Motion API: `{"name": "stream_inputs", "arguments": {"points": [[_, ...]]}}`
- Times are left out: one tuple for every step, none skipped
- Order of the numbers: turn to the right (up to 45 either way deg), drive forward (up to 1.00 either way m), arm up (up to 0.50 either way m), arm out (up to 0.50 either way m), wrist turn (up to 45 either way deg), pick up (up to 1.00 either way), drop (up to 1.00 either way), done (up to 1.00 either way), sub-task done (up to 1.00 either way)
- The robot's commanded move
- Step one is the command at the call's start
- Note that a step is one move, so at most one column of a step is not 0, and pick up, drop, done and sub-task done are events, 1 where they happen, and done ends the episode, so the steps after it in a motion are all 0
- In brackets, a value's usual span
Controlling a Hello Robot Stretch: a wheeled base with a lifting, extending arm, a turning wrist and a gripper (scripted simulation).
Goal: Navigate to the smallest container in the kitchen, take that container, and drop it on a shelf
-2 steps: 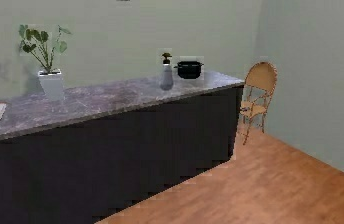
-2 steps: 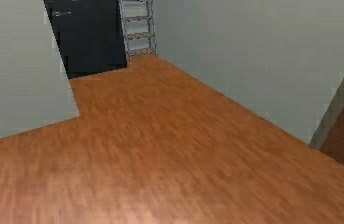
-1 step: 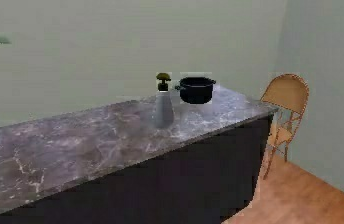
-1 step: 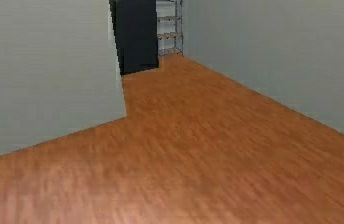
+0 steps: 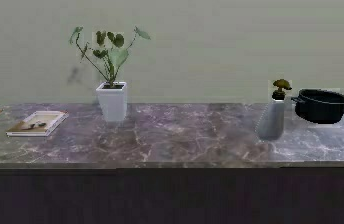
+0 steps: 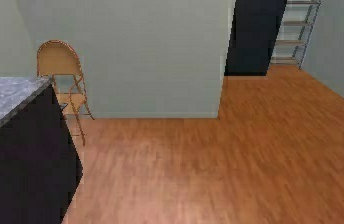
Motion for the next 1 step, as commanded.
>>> {"name": "stream_inputs", "arguments": {"points": [[0.0, 0.15, 0.0, 0.0, 0.0, 0.0, 0.0, 0.0, 0.0]]}}
